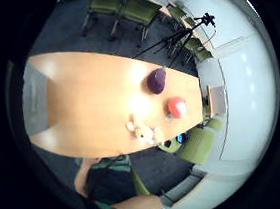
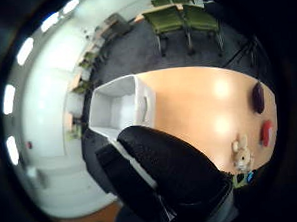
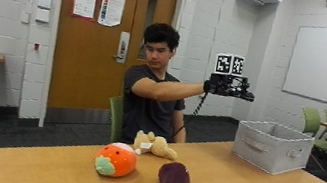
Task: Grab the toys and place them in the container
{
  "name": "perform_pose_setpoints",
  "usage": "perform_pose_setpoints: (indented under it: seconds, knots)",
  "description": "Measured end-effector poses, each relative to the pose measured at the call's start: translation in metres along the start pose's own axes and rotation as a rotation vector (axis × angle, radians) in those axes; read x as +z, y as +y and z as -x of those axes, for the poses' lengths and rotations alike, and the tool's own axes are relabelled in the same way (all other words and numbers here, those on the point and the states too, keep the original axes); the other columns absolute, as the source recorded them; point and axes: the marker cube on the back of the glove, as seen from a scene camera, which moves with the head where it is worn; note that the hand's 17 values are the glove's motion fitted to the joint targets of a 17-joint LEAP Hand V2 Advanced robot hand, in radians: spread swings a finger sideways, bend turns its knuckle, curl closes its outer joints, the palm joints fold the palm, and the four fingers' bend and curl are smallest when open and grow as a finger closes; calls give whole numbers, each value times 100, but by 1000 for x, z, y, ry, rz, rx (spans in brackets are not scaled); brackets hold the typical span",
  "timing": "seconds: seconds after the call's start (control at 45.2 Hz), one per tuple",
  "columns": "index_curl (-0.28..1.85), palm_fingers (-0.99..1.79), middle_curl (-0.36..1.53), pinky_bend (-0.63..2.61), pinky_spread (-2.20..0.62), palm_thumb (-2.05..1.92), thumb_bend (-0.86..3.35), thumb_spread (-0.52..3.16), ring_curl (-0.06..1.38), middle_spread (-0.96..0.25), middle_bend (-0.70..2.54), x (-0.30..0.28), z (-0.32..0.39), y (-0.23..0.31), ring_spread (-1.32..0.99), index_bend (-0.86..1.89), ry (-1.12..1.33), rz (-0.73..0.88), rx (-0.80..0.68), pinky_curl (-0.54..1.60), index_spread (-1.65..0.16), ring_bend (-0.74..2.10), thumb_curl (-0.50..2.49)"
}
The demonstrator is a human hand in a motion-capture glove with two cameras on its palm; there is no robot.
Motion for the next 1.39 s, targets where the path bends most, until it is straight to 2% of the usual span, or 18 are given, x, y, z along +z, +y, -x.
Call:
perform_pose_setpoints:
  seconds: [0.221, 0.553, 0.907, 1.128, 1.349, 1.394]
  knots:
    - [14, 15, 12, 43, -12, -19, -13, 78, 6, -11, 23, -6, -18, 7, -26, 19, 8, -13, -3, 17, -19, 19, 0]
    - [23, 12, 21, 45, -14, -20, -13, 95, 12, -14, 23, 1, -87, 54, -33, 18, 38, -6, -23, 24, -23, 20, 1]
    - [30, 13, 27, 43, -15, -22, -14, 93, 16, -16, 23, 116, -204, 125, -36, 20, 10, 74, 82, 27, -26, 20, 2]
    - [35, 14, 30, 42, -15, -21, -14, 92, 18, -16, 21, 192, -222, 160, -37, 22, -27, 132, 118, 29, -27, 19, 3]
    - [39, 12, 33, 41, -15, -18, -12, 92, 18, -16, 21, 228, -225, 181, -38, 25, 12, 180, 136, 31, -28, 16, 4]
    - [41, 15, 32, 40, -15, -13, -9, 93, 17, -16, 18, 230, -225, 183, -38, 33, 16, 179, 137, 31, -29, 14, 6]
